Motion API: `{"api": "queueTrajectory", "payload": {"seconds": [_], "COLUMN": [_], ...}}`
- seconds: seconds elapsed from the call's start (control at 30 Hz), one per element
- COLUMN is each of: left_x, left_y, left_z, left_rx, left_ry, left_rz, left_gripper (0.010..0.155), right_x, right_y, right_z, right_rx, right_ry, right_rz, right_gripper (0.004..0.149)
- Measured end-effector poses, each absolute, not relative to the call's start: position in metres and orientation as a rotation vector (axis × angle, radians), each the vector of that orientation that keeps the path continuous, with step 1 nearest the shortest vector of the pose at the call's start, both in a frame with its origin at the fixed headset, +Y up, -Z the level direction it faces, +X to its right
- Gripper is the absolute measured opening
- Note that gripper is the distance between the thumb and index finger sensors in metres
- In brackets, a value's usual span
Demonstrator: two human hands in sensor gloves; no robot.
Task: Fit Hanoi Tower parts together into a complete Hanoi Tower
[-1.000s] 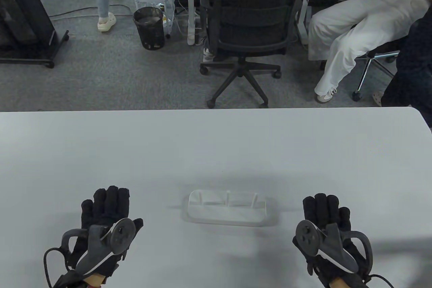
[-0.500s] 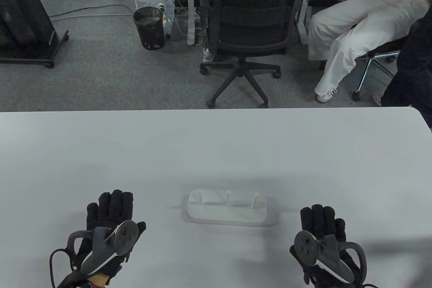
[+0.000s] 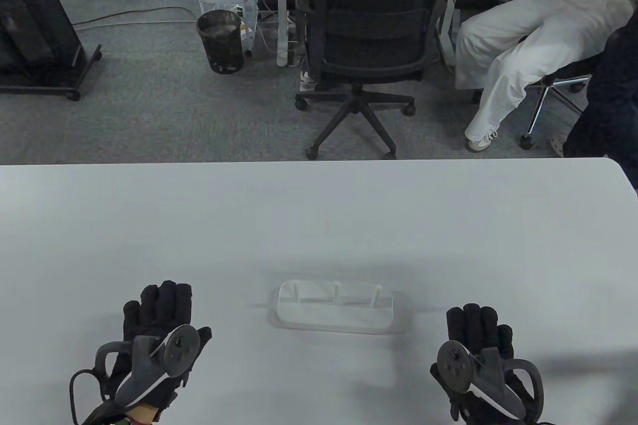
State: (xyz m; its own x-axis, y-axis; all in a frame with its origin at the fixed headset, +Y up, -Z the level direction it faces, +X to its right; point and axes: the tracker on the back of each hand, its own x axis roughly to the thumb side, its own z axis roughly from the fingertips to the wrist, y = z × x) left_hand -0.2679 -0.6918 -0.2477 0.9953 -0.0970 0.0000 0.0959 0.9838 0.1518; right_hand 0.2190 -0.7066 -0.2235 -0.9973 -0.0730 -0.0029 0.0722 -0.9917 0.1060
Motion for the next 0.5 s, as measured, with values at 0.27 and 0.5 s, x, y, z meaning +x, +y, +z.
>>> {"api": "queueTrajectory", "payload": {"seconds": [0.27, 0.5], "left_x": [-0.2676, -0.2694], "left_y": [-0.6903, -0.6933], "left_z": [-0.2468, -0.2482], "left_rx": [0.146, 0.147], "left_ry": [0.002, 0.002], "left_rz": [-0.091, -0.094], "left_gripper": [0.086, 0.086], "right_x": [0.2179, 0.2181], "right_y": [-0.7072, -0.7057], "right_z": [-0.2235, -0.2230], "right_rx": [-0.003, -0.005], "right_ry": [-0.158, -0.157], "right_rz": [-3.070, -3.083], "right_gripper": [0.099, 0.099]}}
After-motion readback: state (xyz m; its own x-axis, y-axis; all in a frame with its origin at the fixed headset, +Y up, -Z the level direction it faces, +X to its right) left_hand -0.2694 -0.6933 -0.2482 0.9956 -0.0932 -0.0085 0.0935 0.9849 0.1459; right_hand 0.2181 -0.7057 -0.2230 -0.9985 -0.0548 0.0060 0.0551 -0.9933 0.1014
